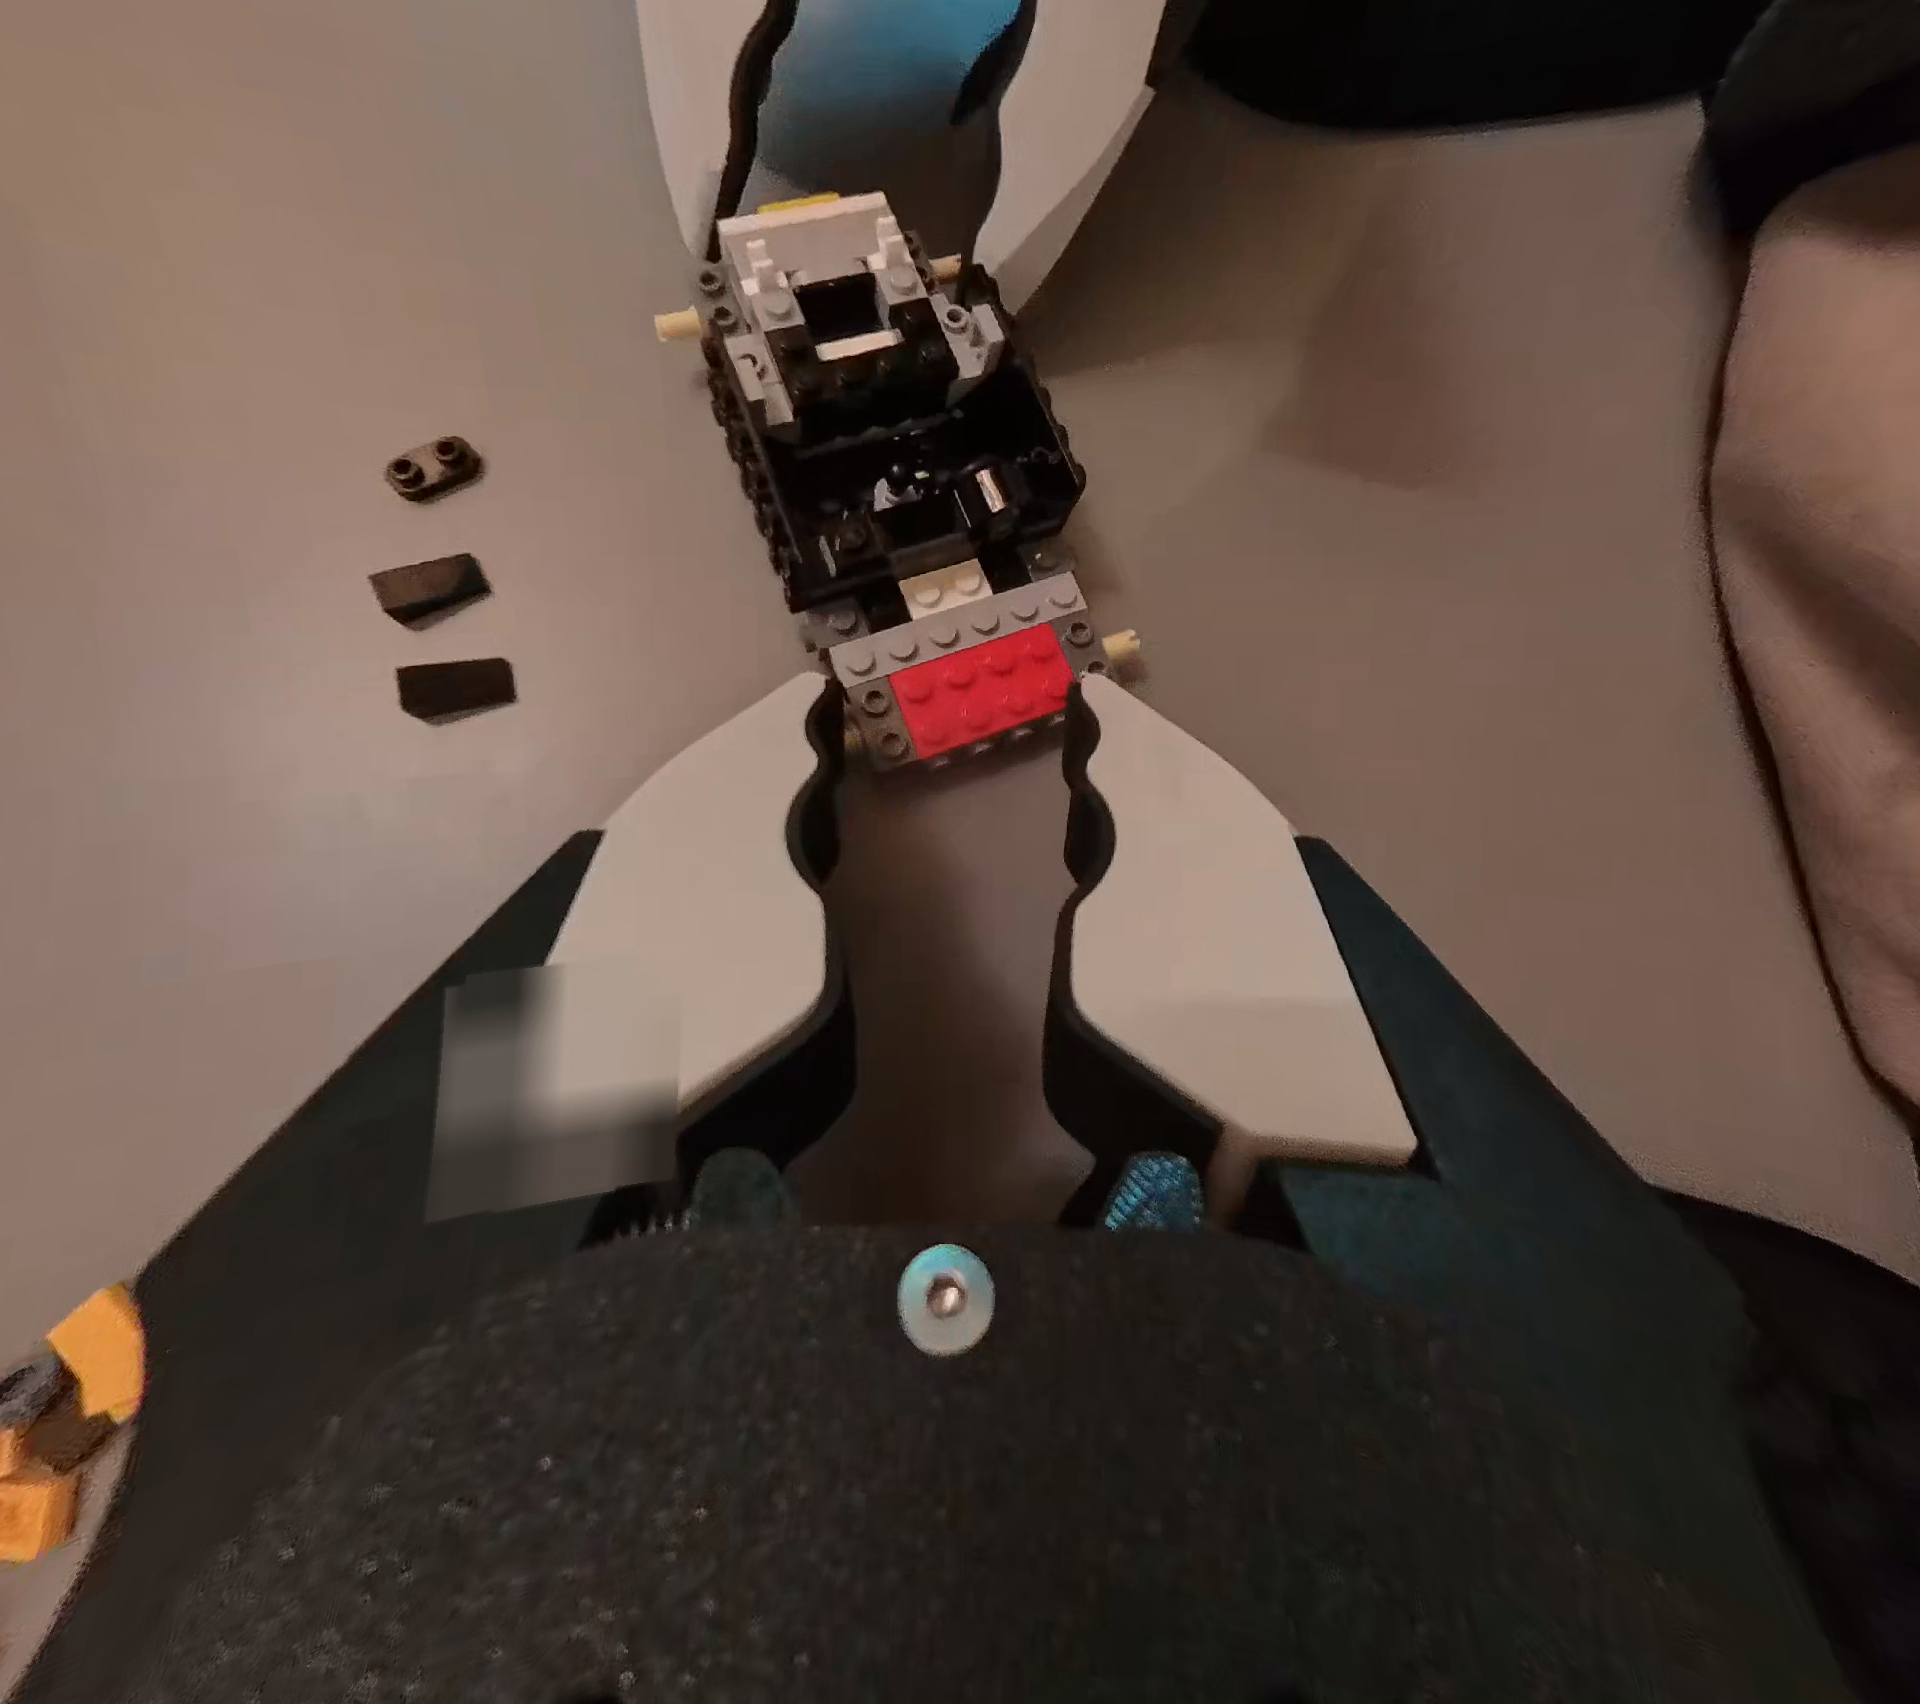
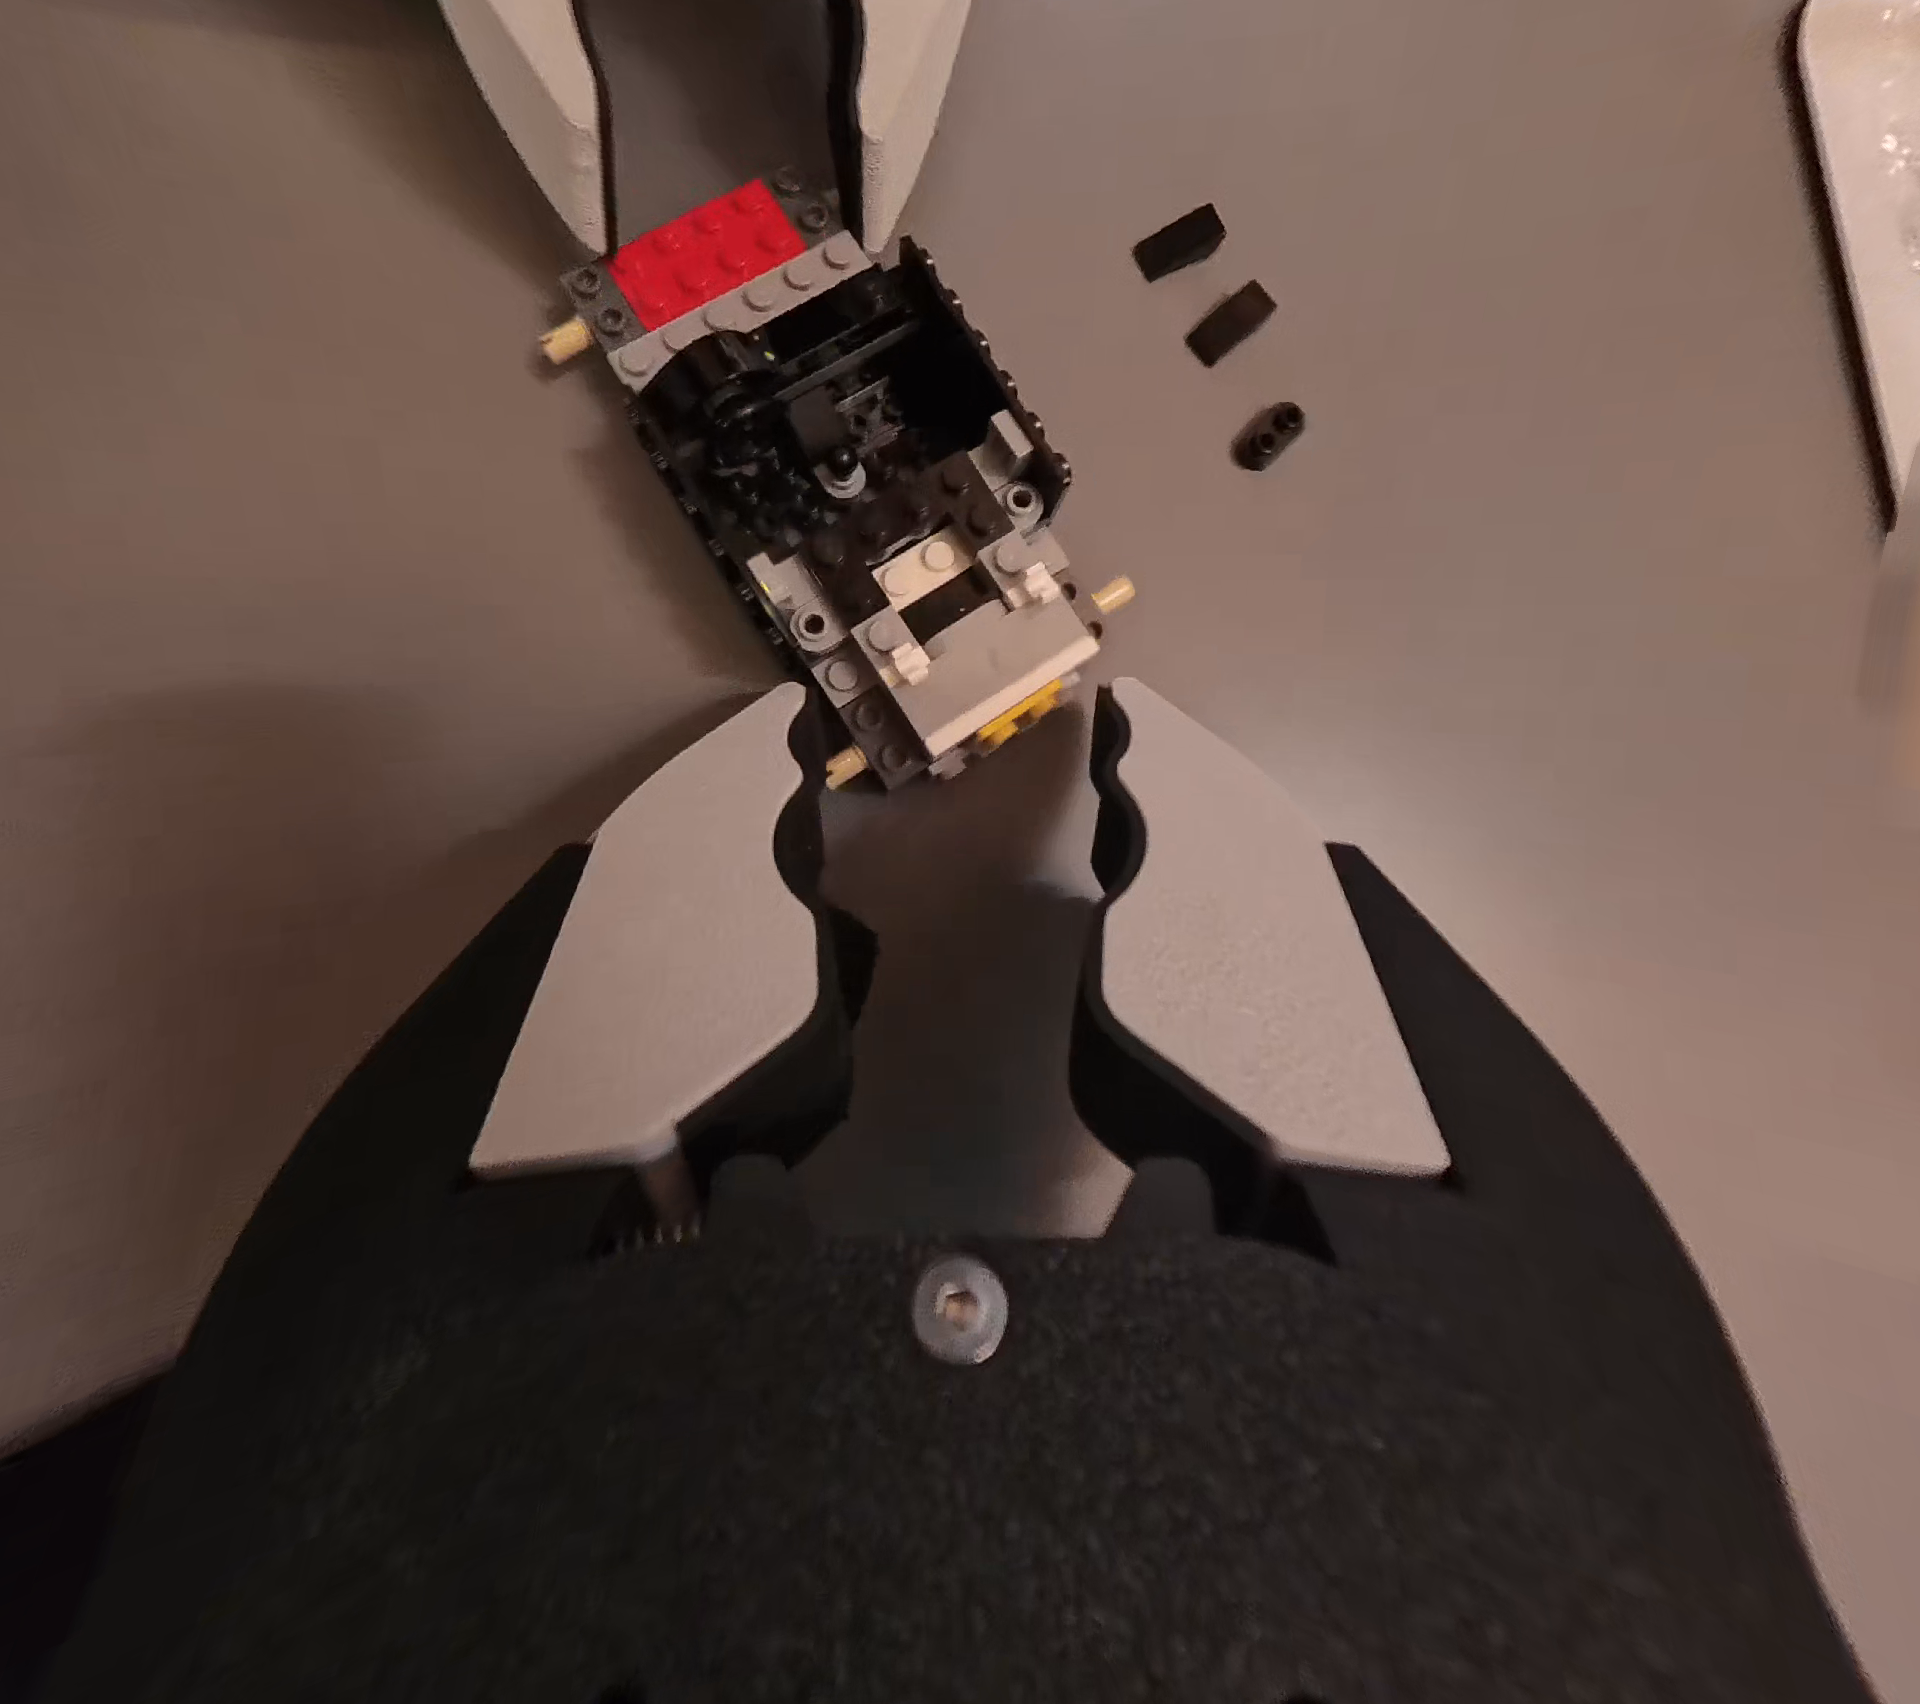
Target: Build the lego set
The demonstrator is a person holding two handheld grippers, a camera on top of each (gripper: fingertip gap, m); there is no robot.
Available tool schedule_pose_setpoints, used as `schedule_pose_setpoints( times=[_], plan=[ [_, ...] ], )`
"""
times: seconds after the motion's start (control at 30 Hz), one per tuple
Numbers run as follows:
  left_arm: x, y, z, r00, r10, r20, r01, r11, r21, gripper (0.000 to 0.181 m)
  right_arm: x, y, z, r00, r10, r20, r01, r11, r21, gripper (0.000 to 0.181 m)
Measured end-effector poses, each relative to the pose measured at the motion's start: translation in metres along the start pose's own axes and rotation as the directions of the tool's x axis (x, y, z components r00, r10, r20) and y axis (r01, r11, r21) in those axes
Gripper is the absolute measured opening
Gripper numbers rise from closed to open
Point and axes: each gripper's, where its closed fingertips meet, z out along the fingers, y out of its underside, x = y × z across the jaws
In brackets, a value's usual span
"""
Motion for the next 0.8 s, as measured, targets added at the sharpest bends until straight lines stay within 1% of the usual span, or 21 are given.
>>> schedule_pose_setpoints(
  times=[0.03, 0.1, 0.17, 0.23, 0.33, 0.43, 0.63, 0.8],
  plan=[
    [-0.002, -0.001, 0.001, 1.000, 0.001, 0.017, -0.001, 1.000, 0.000, 0.037, 0.006, 0.001, 0.000, 1.000, 0.008, -0.007, -0.008, 1.000, -0.002, 0.047],
    [-0.002, 0.000, 0.003, 1.000, 0.013, 0.028, -0.013, 1.000, -0.003, 0.028, 0.014, 0.002, -0.001, 0.999, 0.028, -0.018, -0.028, 1.000, 0.010, 0.039],
    [-0.003, 0.001, 0.006, 0.999, 0.019, 0.042, -0.018, 1.000, -0.015, 0.034, 0.014, 0.001, -0.002, 0.999, 0.039, -0.009, -0.039, 0.999, 0.021, 0.039],
    [-0.005, 0.002, 0.006, 0.999, 0.015, 0.051, -0.015, 1.000, -0.016, 0.036, 0.013, 0.001, -0.002, 0.999, 0.035, -0.018, -0.035, 0.999, 0.031, 0.038],
    [-0.011, 0.001, 0.004, 0.997, 0.005, 0.080, -0.004, 1.000, -0.004, 0.036, 0.012, 0.001, -0.003, 0.999, 0.050, -0.007, -0.049, 0.998, 0.046, 0.037],
    [-0.018, 0.001, 0.002, 0.994, 0.005, 0.112, -0.005, 1.000, 0.003, 0.034, 0.013, 0.001, -0.004, 0.998, 0.062, -0.002, -0.062, 0.997, 0.055, 0.041],
    [-0.024, 0.002, -0.001, 0.992, -0.004, 0.129, 0.003, 1.000, 0.015, 0.035, 0.013, 0.000, -0.005, 0.995, 0.097, 0.024, -0.099, 0.990, 0.100, 0.040],
    [-0.032, 0.003, -0.006, 0.988, -0.024, 0.156, 0.019, 0.999, 0.028, 0.034, 0.011, 0.002, -0.008, 0.994, 0.101, 0.042, -0.105, 0.989, 0.104, 0.039]
  ],
)
